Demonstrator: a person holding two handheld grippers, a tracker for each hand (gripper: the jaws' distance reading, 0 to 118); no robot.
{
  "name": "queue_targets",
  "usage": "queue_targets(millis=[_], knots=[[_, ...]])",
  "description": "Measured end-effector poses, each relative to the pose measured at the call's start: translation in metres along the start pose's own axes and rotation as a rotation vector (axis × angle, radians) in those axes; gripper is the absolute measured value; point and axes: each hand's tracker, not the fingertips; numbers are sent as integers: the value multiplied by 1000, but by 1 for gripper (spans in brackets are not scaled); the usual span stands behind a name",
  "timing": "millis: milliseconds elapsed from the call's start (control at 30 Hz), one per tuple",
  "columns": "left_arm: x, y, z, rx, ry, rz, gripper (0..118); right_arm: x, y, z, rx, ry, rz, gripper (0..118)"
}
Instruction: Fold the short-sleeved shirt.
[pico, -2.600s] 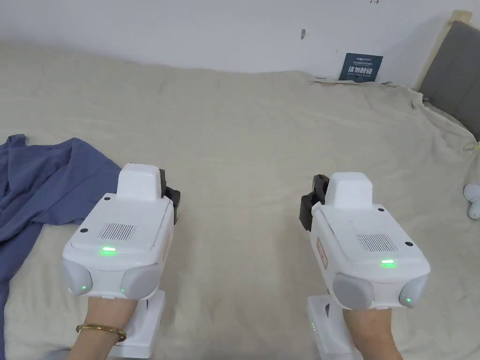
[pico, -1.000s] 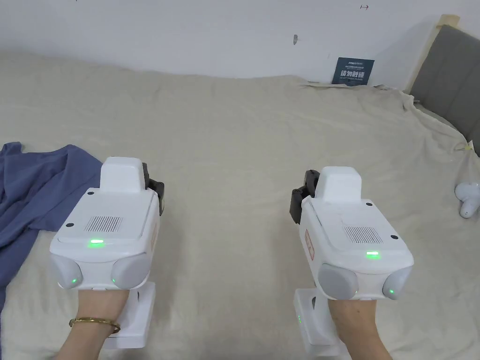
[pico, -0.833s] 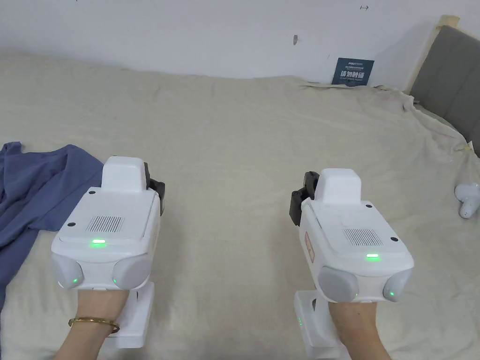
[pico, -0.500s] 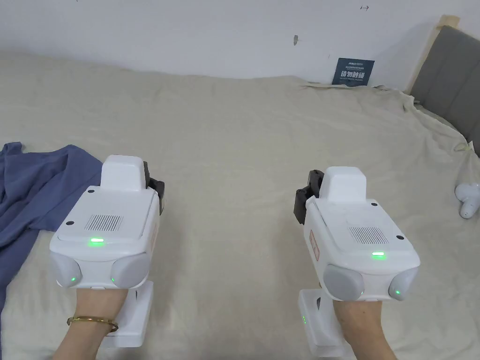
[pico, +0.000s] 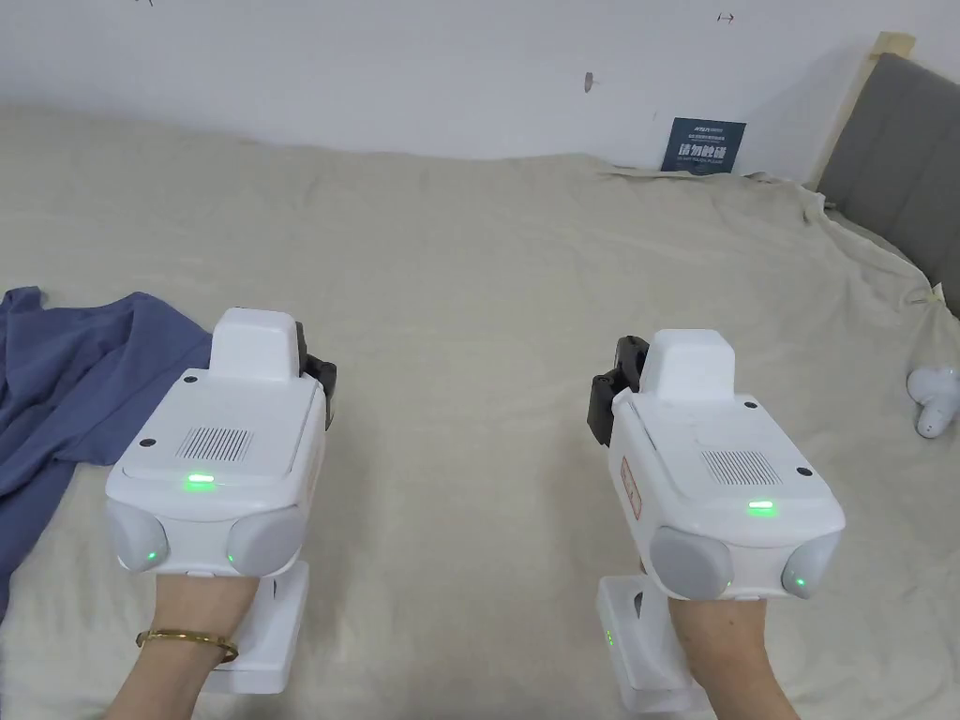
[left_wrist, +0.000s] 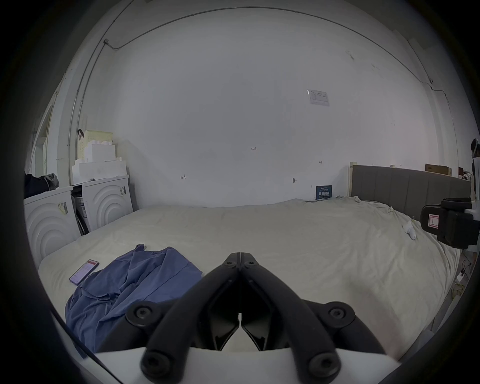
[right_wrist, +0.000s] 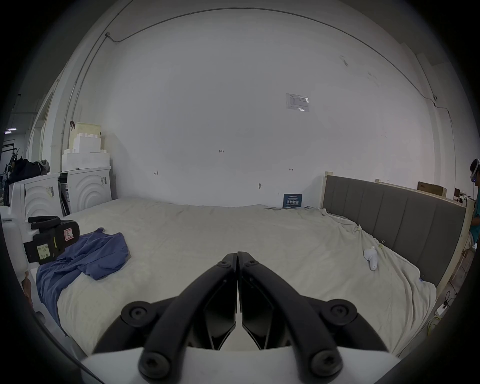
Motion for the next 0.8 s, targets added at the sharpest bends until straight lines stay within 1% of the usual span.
queue_targets(millis=[800], knots=[[1,3,1,9,-7,-8,0,1,2,3,4,3,-2,0]])
